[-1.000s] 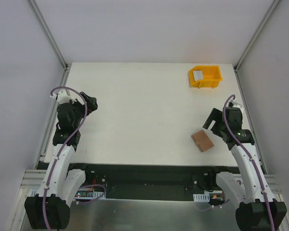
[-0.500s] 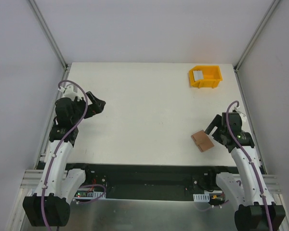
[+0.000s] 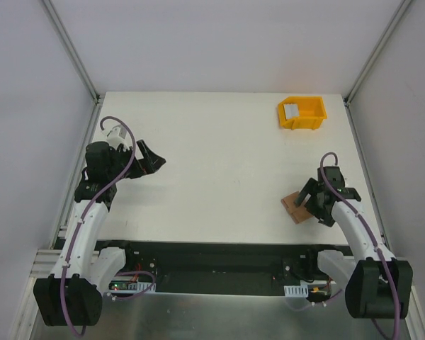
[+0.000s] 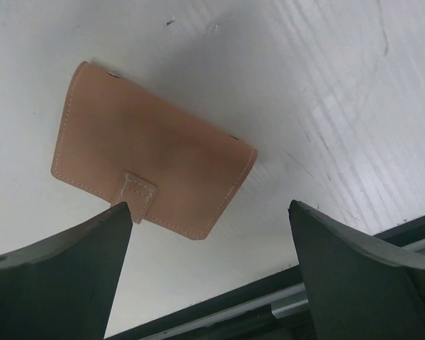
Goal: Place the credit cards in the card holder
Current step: Move the card holder to the center of the board.
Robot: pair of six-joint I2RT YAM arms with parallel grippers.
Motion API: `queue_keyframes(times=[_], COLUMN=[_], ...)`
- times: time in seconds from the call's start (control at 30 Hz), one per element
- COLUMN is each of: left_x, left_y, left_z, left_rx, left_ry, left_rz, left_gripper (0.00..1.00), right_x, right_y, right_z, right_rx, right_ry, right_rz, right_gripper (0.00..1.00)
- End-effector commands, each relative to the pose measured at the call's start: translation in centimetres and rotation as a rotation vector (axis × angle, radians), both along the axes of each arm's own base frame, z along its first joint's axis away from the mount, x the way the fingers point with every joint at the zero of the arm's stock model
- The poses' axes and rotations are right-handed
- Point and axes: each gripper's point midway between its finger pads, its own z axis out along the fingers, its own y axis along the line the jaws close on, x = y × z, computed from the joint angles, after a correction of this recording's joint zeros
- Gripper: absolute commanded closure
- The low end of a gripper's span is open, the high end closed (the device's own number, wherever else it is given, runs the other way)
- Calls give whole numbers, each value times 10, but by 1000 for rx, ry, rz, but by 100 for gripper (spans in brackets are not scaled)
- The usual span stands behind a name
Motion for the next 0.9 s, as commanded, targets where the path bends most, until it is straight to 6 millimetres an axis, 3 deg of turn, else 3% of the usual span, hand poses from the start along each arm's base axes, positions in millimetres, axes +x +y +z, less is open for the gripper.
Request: queue_keyframes(times=[0.0,0.17,0.43,0.57,0.87], left_x=[-11,-13,-11,-14,-15], left_y=[-12,-9,-6,-7,-8], left_z=[23,27,24,22,20], left_rx=[-5,20,30,25,18], left_ry=[-93,-127,-123,-118,-112], left_rz=[-115,-102,-85,-93,-99], left_gripper=[1,1,1,1,1], right_x=[14,30,43,48,46], right_y=[11,25,83,120,207], right_z=[-7,-19,-22,-29,-33], right_rx=[57,101,85,54,-19], right_ry=[-6,26,58,98,151], right_rz=[54,147,380,515,785], right_gripper=[6,17,32,39,39])
